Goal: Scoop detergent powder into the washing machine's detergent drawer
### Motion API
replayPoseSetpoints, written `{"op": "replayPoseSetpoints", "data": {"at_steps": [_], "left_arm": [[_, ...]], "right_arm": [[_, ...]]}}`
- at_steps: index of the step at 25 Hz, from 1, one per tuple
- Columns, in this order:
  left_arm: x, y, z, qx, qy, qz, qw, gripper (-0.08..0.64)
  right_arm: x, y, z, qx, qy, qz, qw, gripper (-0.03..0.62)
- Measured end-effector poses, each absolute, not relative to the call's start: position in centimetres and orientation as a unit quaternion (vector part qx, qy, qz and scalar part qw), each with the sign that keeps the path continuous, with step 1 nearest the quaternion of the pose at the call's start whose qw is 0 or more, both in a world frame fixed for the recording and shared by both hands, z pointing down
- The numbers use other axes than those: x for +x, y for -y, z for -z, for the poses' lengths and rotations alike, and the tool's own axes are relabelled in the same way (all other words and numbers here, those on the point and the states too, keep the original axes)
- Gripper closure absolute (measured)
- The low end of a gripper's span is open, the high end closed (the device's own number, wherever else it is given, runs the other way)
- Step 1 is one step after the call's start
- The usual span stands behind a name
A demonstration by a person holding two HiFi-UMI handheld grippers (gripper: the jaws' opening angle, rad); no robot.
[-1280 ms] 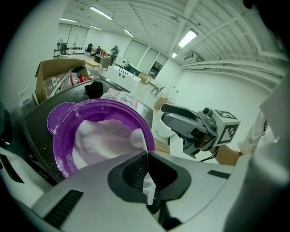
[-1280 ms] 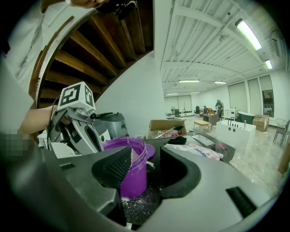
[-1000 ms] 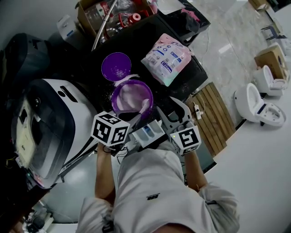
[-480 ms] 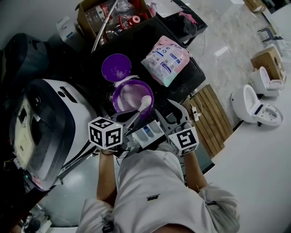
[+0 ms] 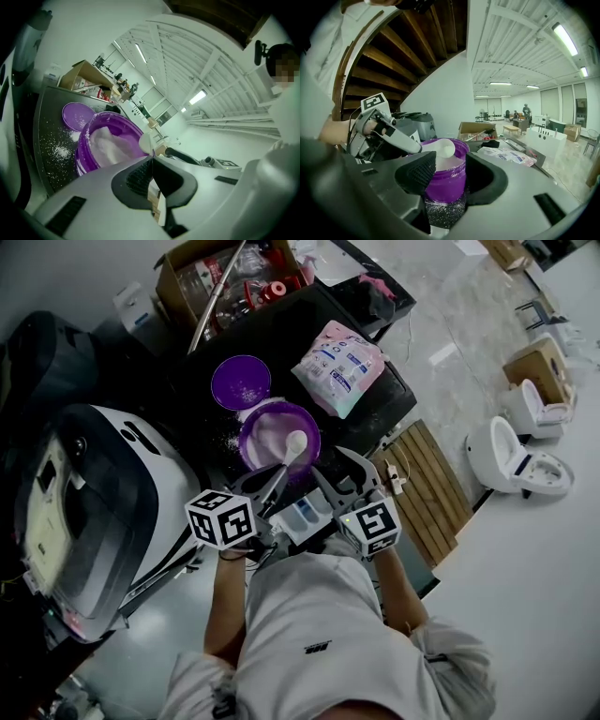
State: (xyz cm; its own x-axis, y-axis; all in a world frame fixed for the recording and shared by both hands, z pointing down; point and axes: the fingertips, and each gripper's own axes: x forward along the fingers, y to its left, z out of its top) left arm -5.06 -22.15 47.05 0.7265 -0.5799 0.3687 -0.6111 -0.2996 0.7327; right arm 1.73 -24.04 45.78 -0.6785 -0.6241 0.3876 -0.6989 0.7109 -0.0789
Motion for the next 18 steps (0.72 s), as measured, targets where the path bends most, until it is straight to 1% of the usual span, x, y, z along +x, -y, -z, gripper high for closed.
{"op": "replayPoseSetpoints", "data": {"at_steps": [10,18], "left_arm": [[-6.5,21.2,-46.8,0.804,0.383,0.061,0.451,0.543],[-7.2,19.6,-45.4,0.818,0.381,0.066,0.425,0.545]], "right_arm": [[0.1,22.6,-45.5,0.378,0.905,-0.089,0.173,0.397],[-0.4,20.6,-43.9,0.396,0.900,-0.069,0.170,0.397]]}}
